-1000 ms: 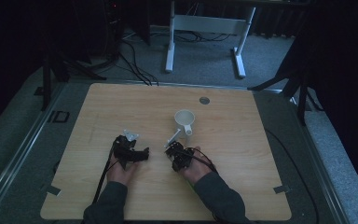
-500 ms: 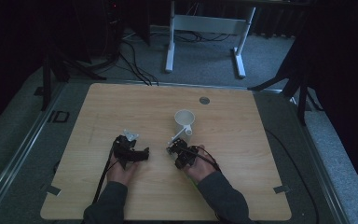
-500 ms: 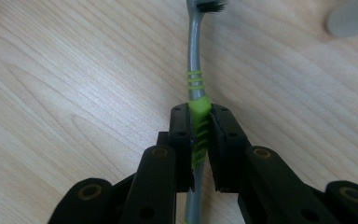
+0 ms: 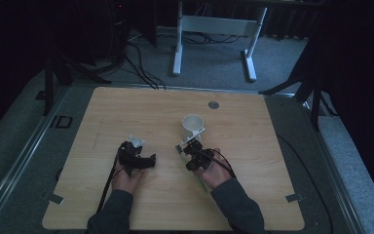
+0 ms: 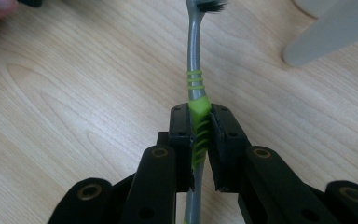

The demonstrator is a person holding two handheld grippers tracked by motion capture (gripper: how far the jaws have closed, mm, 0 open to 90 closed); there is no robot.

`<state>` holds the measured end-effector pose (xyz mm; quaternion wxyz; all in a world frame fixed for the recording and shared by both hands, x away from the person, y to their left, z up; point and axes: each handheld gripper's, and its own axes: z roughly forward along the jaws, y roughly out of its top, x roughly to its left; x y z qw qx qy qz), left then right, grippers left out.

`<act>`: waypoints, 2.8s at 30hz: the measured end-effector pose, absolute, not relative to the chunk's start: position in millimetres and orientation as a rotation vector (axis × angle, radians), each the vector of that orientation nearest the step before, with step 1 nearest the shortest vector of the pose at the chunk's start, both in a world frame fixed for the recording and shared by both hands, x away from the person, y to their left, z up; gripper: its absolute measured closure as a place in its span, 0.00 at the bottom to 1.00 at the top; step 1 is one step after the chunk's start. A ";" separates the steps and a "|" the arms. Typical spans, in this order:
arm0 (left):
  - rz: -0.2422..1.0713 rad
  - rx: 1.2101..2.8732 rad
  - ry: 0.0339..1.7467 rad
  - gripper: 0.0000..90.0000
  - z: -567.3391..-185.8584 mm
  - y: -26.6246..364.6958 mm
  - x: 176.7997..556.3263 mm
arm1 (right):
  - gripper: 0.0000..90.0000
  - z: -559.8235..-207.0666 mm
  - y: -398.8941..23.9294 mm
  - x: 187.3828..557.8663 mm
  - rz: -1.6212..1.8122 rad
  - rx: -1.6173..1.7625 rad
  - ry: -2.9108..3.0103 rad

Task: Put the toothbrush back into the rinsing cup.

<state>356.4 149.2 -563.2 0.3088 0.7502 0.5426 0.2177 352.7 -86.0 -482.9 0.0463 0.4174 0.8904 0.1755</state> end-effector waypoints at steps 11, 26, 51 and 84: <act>0.577 1.976 1.435 0.10 -563.5 148.9 356.4 | 0.89 -475.5 -102.2 357.2 0.707 1.330 2.670; 0.576 1.983 1.433 0.10 -563.3 149.2 356.4 | 0.89 -463.7 -114.6 358.2 0.844 1.349 2.560; 0.574 1.984 1.434 0.10 -563.1 149.3 356.4 | 0.89 -449.3 -127.2 358.4 1.017 1.332 2.399; 0.575 1.983 1.434 0.10 -563.2 149.2 356.4 | 0.89 -441.5 -133.0 357.8 1.224 1.275 2.231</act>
